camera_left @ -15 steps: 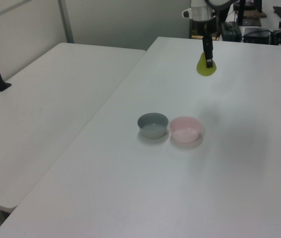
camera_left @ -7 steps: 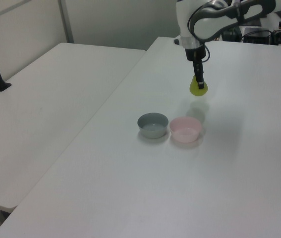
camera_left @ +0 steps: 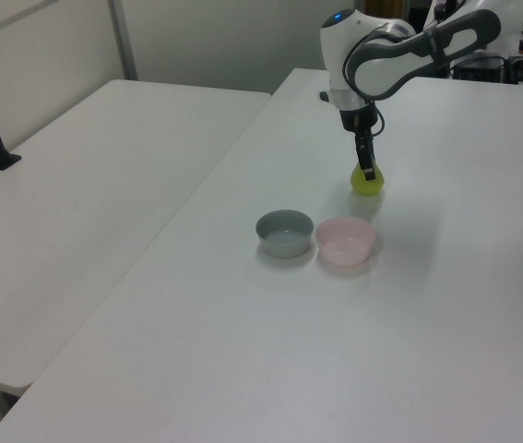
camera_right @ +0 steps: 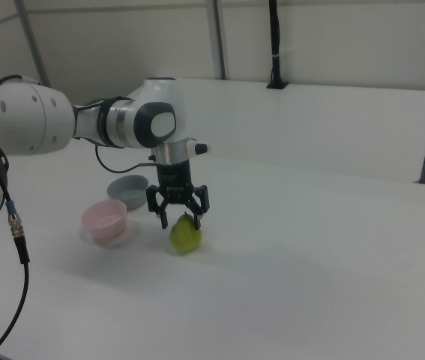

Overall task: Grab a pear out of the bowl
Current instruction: 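Open the gripper to release the pear and raise it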

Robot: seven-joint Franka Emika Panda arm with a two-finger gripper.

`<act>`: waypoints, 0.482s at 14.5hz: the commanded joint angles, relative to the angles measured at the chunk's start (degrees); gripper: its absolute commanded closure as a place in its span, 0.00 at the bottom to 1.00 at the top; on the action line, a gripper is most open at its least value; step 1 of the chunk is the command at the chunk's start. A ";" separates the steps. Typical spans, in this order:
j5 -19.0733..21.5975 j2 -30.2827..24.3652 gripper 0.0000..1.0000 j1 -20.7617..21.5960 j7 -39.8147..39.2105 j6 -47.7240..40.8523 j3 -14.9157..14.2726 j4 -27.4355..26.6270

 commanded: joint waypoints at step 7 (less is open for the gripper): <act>3.97 -12.80 0.00 -0.42 9.54 -1.40 -0.34 -0.16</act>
